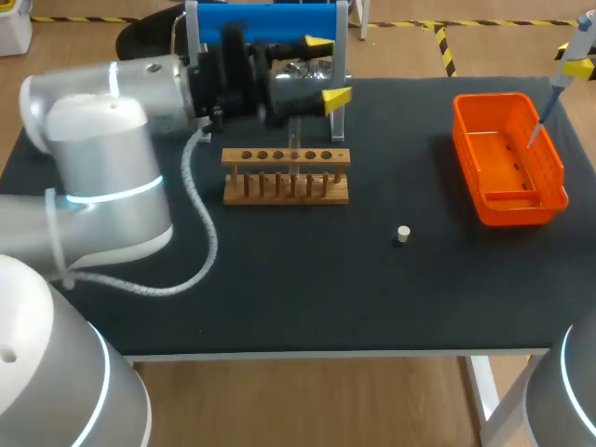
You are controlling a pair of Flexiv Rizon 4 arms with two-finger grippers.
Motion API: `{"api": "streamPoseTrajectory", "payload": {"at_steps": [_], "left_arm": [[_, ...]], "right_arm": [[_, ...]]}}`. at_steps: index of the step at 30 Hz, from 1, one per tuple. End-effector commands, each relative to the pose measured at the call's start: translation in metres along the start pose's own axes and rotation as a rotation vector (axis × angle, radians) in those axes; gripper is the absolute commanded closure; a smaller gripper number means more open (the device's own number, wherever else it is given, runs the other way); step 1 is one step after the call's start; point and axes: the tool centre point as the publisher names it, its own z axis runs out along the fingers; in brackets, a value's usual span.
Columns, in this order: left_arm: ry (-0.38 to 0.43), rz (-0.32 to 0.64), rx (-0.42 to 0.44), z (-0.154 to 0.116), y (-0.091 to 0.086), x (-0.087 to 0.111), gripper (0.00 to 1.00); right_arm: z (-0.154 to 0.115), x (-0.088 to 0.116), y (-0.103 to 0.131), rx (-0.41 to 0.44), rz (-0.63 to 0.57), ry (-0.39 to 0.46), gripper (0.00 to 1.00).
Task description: Invert the test tube, pick up the pipette, mount the tip to pipette, aspirate from beaker and dispense into the tube, eject the tip, return the pipette, and cap with the stopper.
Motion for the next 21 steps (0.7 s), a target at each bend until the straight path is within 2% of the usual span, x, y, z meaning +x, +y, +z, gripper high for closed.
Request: {"api": "streamPoseTrajectory", "payload": {"at_steps": [1, 7, 16, 17, 21], "left_arm": [[0.022, 0.001, -0.030, 0.068, -0.006, -0.010, 0.00], [0.075, 0.015, -0.052, 0.106, -0.008, -0.010, 0.00], [0.096, 0.039, -0.101, 0.133, -0.010, -0.006, 0.00], [0.096, 0.042, -0.100, 0.137, -0.010, -0.007, 0.00], [0.106, 0.051, -0.089, 0.148, -0.013, -0.010, 0.00]], "right_arm": [[0.000, 0.001, 0.001, 0.003, -0.001, -0.001, 1.00], [-0.001, 0.001, 0.001, 0.006, 0.002, -0.019, 1.00], [-0.002, 0.001, 0.002, 0.017, 0.022, -0.084, 1.00], [-0.002, 0.001, 0.002, 0.030, 0.022, -0.113, 1.00], [-0.002, 0.001, 0.002, 0.002, 0.036, -0.116, 1.00]]}}
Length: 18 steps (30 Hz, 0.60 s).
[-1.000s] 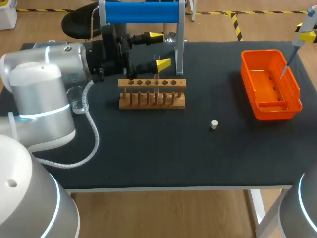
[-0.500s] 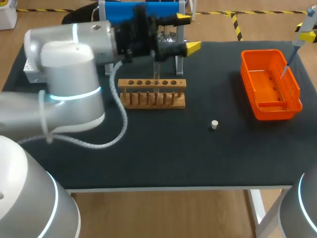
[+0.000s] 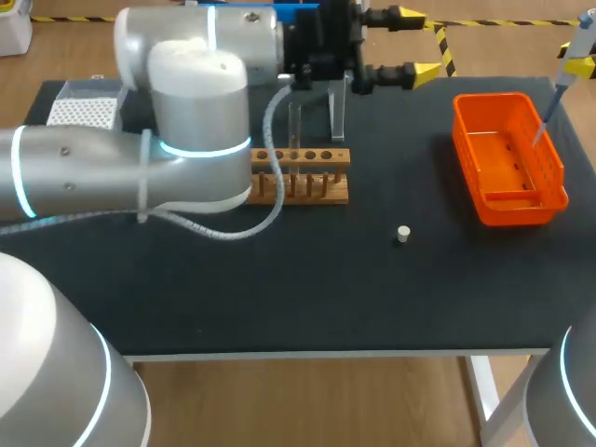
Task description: Invert the test tube, pick up the pipette, mount the tip to pipette, aspirate from beaker and dispense into the tube, eject the tip, return the pipette, and cap with the stopper.
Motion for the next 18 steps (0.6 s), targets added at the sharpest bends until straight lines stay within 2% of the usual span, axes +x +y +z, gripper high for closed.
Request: {"api": "streamPoseTrajectory", "payload": {"at_steps": [1, 10, 18], "left_arm": [[0.011, 0.004, -0.005, 0.034, -0.004, -0.008, 0.00], [0.049, 0.020, 0.009, 0.065, -0.012, -0.018, 0.00], [0.099, -0.008, 0.001, 0.104, -0.015, -0.029, 0.00]], "right_arm": [[0.004, 0.008, 0.002, -0.008, 0.010, -0.036, 1.00], [0.005, 0.010, 0.002, -0.009, 0.016, -0.034, 1.00], [0.005, 0.010, 0.002, -0.015, 0.019, -0.031, 1.00]]}}
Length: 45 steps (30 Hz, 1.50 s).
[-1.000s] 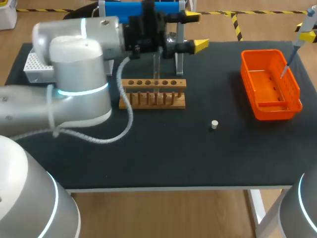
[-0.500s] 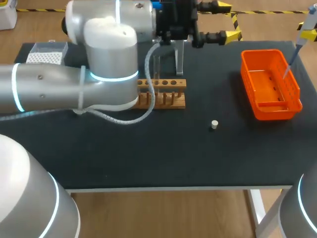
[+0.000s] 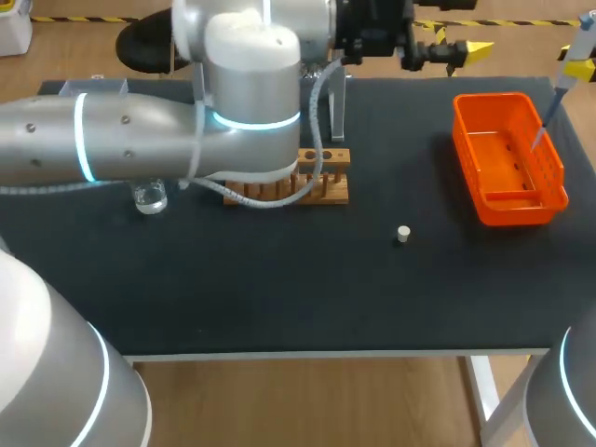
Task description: Invert the test tube, pick up the pipette, mount the tip to pipette, aspirate from beaker and dispense into the tube, eject the tip, return the pipette, and cap with the stopper.
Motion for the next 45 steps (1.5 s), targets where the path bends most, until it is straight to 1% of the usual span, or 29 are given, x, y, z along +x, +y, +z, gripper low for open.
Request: {"api": "streamPoseTrajectory", "payload": {"at_steps": [1, 2, 9, 13, 25, 28, 30, 34, 42, 45], "left_arm": [[0.026, -0.005, -0.021, 0.034, -0.001, -0.015, 0.38], [0.026, -0.005, -0.021, 0.034, -0.001, -0.015, 1.00], [0.026, -0.005, -0.021, 0.034, -0.001, -0.015, 1.00], [0.026, -0.005, -0.021, 0.034, -0.001, -0.015, 1.00], [0.026, -0.005, -0.021, 0.034, -0.001, -0.015, 1.00], [0.025, -0.016, -0.009, 0.046, 0.001, -0.019, 1.00], [0.020, -0.025, -0.017, 0.056, 0.002, -0.022, 1.00], [-0.003, -0.051, -0.006, 0.074, 0.005, -0.027, 1.00], [-0.070, -0.056, -0.010, 0.098, 0.002, -0.028, 1.00], [-0.078, -0.045, -0.001, 0.105, 0.001, -0.026, 1.00]], "right_arm": [[0.000, 0.001, 0.000, 0.000, -0.001, 0.000, 1.00], [0.000, 0.001, 0.000, 0.000, -0.001, 0.001, 1.00], [0.000, 0.000, 0.000, -0.007, 0.001, 0.009, 1.00], [0.000, -0.001, 0.000, 0.016, -0.003, 0.013, 1.00], [0.000, -0.001, 0.000, 0.016, -0.003, 0.013, 1.00], [0.000, -0.001, 0.000, 0.016, -0.003, 0.013, 1.00], [0.000, -0.001, 0.000, 0.016, -0.003, 0.013, 1.00], [0.000, -0.001, 0.000, 0.016, -0.003, 0.013, 1.00], [0.000, -0.001, 0.000, 0.016, -0.003, 0.013, 1.00], [0.000, -0.001, 0.000, 0.016, -0.003, 0.013, 1.00]]}}
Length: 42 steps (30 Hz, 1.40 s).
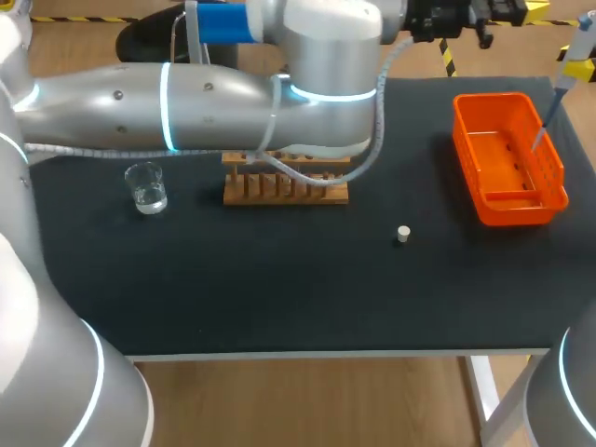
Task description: Invert the test tube, pick up the pipette, mount the tip to pipette, aspirate from beaker and dispense into the tube, eject the tip, return the pipette, and cap with the stopper.
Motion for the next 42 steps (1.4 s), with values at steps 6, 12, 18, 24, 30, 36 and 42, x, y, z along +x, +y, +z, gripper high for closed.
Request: {"api": "streamPoseTrajectory", "payload": {"at_steps": [6, 12, 18, 24, 30, 36, 42], "left_arm": [[-0.063, 0.026, 0.029, 0.035, 0.001, 0.007, 1.00], [-0.055, 0.037, 0.037, 0.048, 0.001, 0.006, 1.00], [-0.062, 0.036, 0.040, 0.057, 0.002, 0.003, 1.00], [-0.074, 0.031, 0.038, 0.062, 0.002, -0.001, 1.00], [-0.088, 0.021, 0.031, 0.064, 0.004, -0.003, 1.00], [-0.095, 0.013, 0.024, 0.065, 0.006, -0.006, 1.00], [-0.093, 0.004, 0.016, 0.068, 0.009, -0.008, 1.00]], "right_arm": [[-0.001, -0.001, 0.001, 0.002, 0.000, 0.004, 1.00], [-0.001, -0.001, 0.001, 0.002, 0.000, 0.004, 1.00], [-0.001, -0.001, 0.001, 0.002, 0.000, 0.004, 1.00], [-0.001, -0.001, 0.001, 0.002, 0.000, 0.004, 1.00], [-0.001, -0.001, 0.001, 0.002, 0.000, 0.004, 1.00], [-0.001, -0.001, 0.001, 0.002, 0.000, 0.004, 1.00], [-0.001, -0.001, 0.001, 0.002, 0.000, 0.004, 1.00]]}}
